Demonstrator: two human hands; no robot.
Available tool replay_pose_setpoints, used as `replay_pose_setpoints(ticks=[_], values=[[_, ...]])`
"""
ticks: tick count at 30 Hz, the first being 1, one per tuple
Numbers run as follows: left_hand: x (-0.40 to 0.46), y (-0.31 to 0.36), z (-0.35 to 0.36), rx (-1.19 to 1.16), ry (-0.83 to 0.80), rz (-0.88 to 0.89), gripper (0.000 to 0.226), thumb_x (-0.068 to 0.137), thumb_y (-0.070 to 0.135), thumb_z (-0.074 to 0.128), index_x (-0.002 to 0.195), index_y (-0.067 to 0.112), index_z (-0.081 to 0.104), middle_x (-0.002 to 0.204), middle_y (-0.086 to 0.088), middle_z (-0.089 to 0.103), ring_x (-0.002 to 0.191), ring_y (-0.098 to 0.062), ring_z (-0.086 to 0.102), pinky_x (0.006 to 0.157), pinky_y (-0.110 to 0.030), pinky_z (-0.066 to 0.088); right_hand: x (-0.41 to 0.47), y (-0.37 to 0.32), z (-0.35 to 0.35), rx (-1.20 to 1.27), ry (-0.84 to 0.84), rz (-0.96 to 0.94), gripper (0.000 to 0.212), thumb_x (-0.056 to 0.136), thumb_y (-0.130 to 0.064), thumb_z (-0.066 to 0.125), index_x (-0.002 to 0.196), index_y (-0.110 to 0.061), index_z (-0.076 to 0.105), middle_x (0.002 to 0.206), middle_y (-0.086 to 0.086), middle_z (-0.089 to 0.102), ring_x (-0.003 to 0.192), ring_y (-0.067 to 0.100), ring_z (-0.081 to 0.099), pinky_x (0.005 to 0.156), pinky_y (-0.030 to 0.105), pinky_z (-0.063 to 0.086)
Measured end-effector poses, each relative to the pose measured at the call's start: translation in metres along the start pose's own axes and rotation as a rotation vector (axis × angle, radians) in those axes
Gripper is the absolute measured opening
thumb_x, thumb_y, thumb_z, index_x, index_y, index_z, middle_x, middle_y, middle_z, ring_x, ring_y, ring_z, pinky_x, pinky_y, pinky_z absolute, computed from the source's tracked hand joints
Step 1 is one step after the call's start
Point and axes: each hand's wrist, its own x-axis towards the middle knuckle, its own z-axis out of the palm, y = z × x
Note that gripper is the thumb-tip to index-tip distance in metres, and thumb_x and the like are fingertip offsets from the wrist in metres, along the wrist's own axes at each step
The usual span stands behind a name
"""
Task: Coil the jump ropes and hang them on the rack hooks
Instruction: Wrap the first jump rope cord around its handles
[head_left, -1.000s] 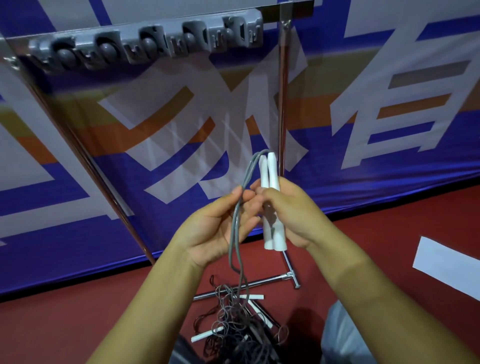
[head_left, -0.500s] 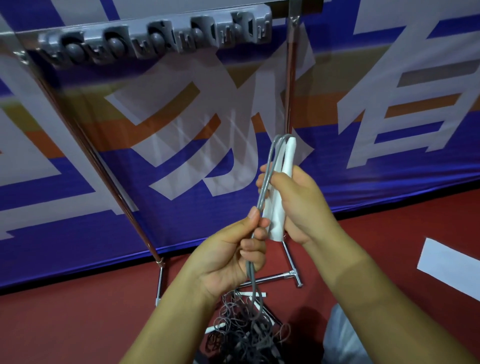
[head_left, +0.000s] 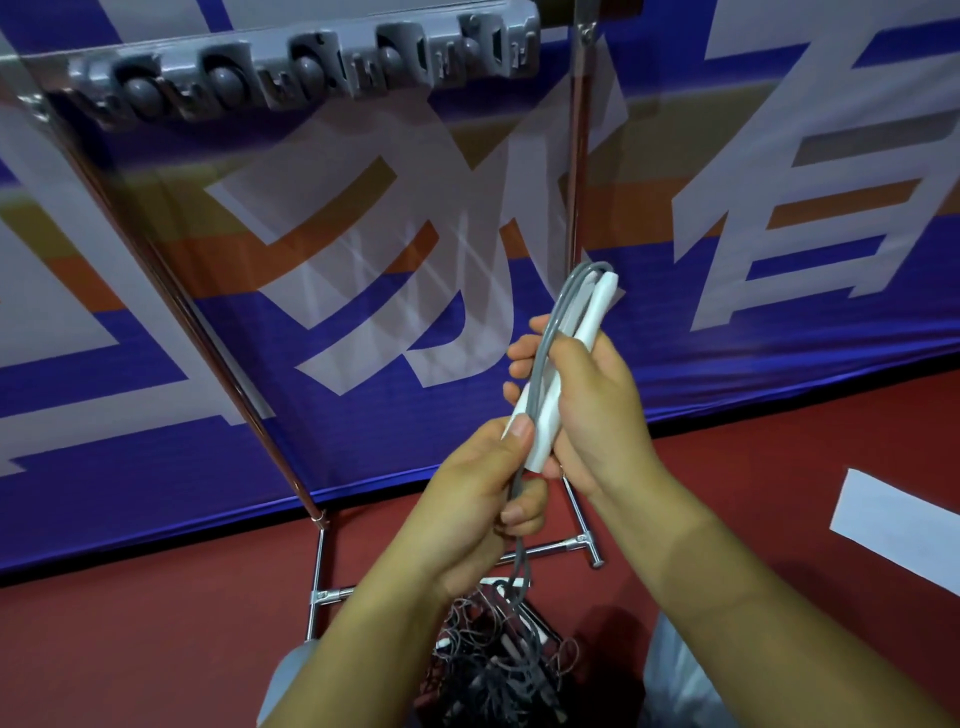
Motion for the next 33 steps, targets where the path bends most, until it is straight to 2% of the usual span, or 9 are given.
replay_pose_setpoints(ticks=[4, 8, 10, 13, 17, 21, 24, 29, 33], values=[[0.002, 0.001, 0.002, -0.024, 0.026, 0.038, 0.025, 0.096, 0.03, 0.049, 0.088, 0.006, 0.048, 0.075, -0.006, 0.045, 0.046, -0.006, 0.03, 0.044, -0.017, 0.029, 0.0, 0.002, -0.005, 0.154, -0.056, 0.024, 0.018, 0.086, -0.005, 0.044, 0.097, -0.009, 0.058, 0.071, 0.002, 0.064, 0.066, 0.011, 0.059, 0.065, 0.029, 0.053], [0.001, 0.003, 0.005, -0.042, 0.024, 0.01, 0.019, 0.101, 0.025, 0.039, 0.102, 0.007, 0.044, 0.071, -0.004, 0.049, 0.045, -0.005, 0.029, 0.043, -0.016, 0.027, 0.001, 0.0, -0.014, 0.288, -0.179, 0.088, 0.036, 0.069, -0.016, 0.046, 0.102, -0.006, 0.054, 0.079, 0.007, 0.064, 0.07, 0.013, 0.059, 0.071, 0.031, 0.055], [0.002, 0.005, 0.006, -0.015, 0.041, -0.004, 0.019, 0.101, 0.025, 0.038, 0.103, 0.008, 0.044, 0.068, -0.002, 0.05, 0.044, -0.005, 0.028, 0.042, -0.016, 0.026, 0.001, -0.002, -0.015, 0.274, -0.181, 0.12, 0.03, 0.073, -0.016, 0.051, 0.102, -0.006, 0.053, 0.079, 0.007, 0.064, 0.071, 0.014, 0.06, 0.075, 0.033, 0.055], [0.003, 0.004, 0.005, 0.173, 0.117, 0.001, 0.024, 0.102, 0.028, 0.037, 0.098, 0.006, 0.042, 0.065, 0.002, 0.051, 0.044, -0.006, 0.026, 0.042, -0.017, 0.026, 0.003, -0.002, -0.014, 0.173, -0.111, 0.17, 0.003, 0.089, -0.01, 0.057, 0.091, -0.008, 0.056, 0.077, 0.006, 0.065, 0.071, 0.014, 0.063, 0.084, 0.035, 0.053], [0.002, 0.003, 0.003, 0.385, 0.15, 0.023, 0.022, 0.102, 0.031, 0.035, 0.103, 0.011, 0.046, 0.078, -0.004, 0.049, 0.045, -0.006, 0.031, 0.045, -0.018, 0.029, -0.002, 0.005, -0.014, 0.139, -0.123, 0.195, 0.011, 0.089, -0.004, 0.059, 0.085, -0.014, 0.056, 0.075, 0.002, 0.069, 0.073, 0.01, 0.066, 0.082, 0.03, 0.053], [0.001, 0.009, -0.002, 0.289, 0.058, 0.008, 0.023, 0.1, 0.028, 0.043, 0.117, 0.014, 0.05, 0.068, 0.002, 0.051, 0.046, -0.007, 0.025, 0.044, -0.019, 0.022, -0.004, 0.002, -0.015, 0.162, -0.073, 0.183, 0.013, 0.092, -0.009, 0.057, 0.081, -0.015, 0.053, 0.067, -0.002, 0.061, 0.059, 0.007, 0.062, 0.079, 0.032, 0.053], [0.0, 0.013, -0.007, 0.197, 0.051, -0.014, 0.042, 0.093, 0.028, 0.057, 0.13, 0.009, 0.049, 0.073, -0.013, 0.05, 0.044, -0.007, 0.024, 0.044, -0.018, 0.021, -0.003, 0.0, -0.017, 0.193, -0.049, 0.16, 0.012, 0.094, -0.015, 0.056, 0.084, -0.012, 0.051, 0.065, -0.002, 0.053, 0.053, 0.006, 0.056, 0.072, 0.032, 0.051], [-0.006, 0.019, -0.01, 0.277, 0.11, -0.001, 0.039, 0.082, 0.029, 0.055, 0.105, -0.002, 0.064, 0.075, -0.013, 0.067, 0.044, -0.006, 0.029, 0.045, -0.018, 0.023, -0.002, 0.0, -0.015, 0.262, 0.014, 0.121, 0.013, 0.094, -0.019, 0.056, 0.083, -0.015, 0.05, 0.07, -0.002, 0.05, 0.056, 0.007, 0.05, 0.064, 0.028, 0.052], [-0.009, 0.021, -0.013, 0.261, 0.149, -0.043, 0.036, 0.078, 0.029, 0.057, 0.09, -0.004, 0.063, 0.073, -0.013, 0.068, 0.043, -0.007, 0.03, 0.044, -0.019, 0.023, -0.001, 0.0, -0.012, 0.208, 0.023, 0.078, 0.014, 0.095, -0.019, 0.055, 0.082, -0.016, 0.051, 0.069, -0.003, 0.051, 0.057, 0.007, 0.05, 0.069, 0.03, 0.051]])
